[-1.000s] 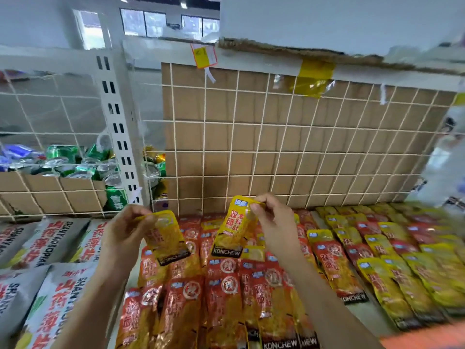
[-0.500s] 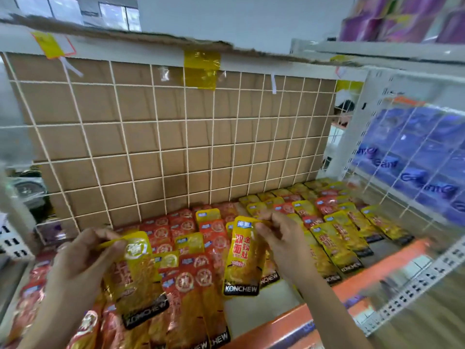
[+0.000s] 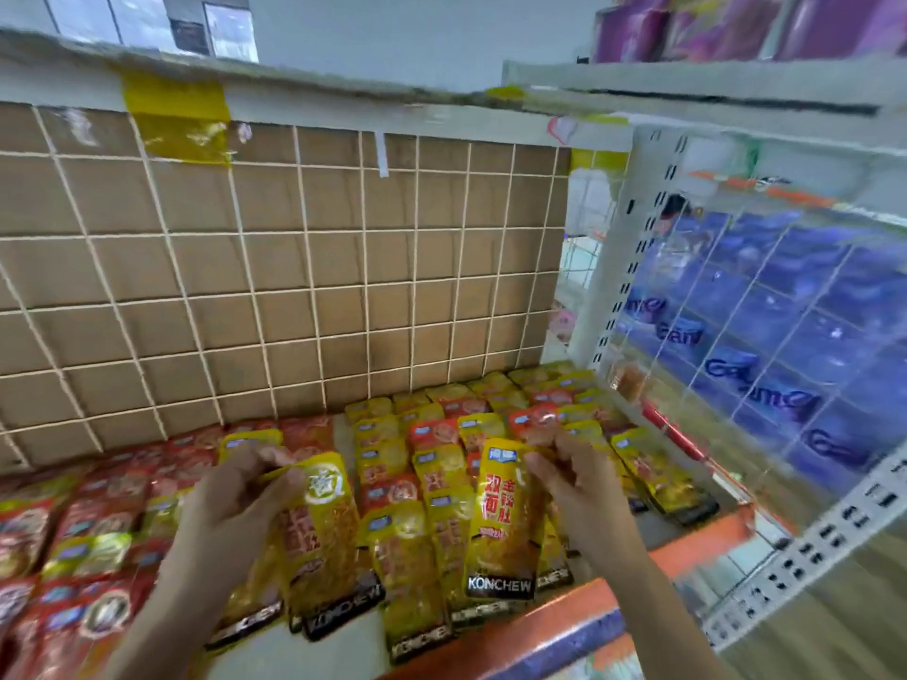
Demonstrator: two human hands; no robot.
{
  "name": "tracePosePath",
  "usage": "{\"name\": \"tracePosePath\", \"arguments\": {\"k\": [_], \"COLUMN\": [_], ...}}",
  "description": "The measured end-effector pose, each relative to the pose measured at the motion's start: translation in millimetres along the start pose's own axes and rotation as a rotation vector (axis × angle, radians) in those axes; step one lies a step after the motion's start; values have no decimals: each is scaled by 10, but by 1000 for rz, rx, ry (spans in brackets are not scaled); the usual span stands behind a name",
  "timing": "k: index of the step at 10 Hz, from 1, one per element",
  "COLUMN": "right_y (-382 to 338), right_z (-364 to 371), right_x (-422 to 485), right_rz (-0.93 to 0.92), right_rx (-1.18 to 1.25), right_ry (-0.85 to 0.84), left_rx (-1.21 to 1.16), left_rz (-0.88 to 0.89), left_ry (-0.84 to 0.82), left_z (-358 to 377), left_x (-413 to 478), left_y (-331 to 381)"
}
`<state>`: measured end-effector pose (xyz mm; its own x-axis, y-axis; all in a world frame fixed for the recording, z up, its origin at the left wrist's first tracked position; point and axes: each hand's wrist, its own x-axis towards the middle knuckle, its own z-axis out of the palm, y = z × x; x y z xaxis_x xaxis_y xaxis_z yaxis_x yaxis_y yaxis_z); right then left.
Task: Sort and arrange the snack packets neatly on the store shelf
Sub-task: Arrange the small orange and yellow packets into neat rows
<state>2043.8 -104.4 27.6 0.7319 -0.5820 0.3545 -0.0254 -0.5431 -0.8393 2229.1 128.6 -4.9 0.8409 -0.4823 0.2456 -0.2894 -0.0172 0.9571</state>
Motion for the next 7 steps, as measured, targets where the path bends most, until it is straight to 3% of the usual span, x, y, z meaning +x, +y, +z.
{"name": "tracePosePath", "arguments": {"k": [1, 3, 5, 7], "right_y": [261, 776, 1020, 1296], "right_z": [-337, -827, -1002, -1075], "right_x": [111, 397, 699, 840], "right_rz": [11, 22, 37, 102], "right_rx": [5, -48, -152, -417], "right_ry": [-3, 2, -25, -213], "left_rx": [66, 90, 97, 273], "left_rz": [-28, 80, 14, -51], "left_ry": [-48, -74, -142, -251], "left_z": [425, 1429, 2080, 2474], "left_x": [-11, 76, 317, 407], "left_y": [68, 386, 337, 210]}}
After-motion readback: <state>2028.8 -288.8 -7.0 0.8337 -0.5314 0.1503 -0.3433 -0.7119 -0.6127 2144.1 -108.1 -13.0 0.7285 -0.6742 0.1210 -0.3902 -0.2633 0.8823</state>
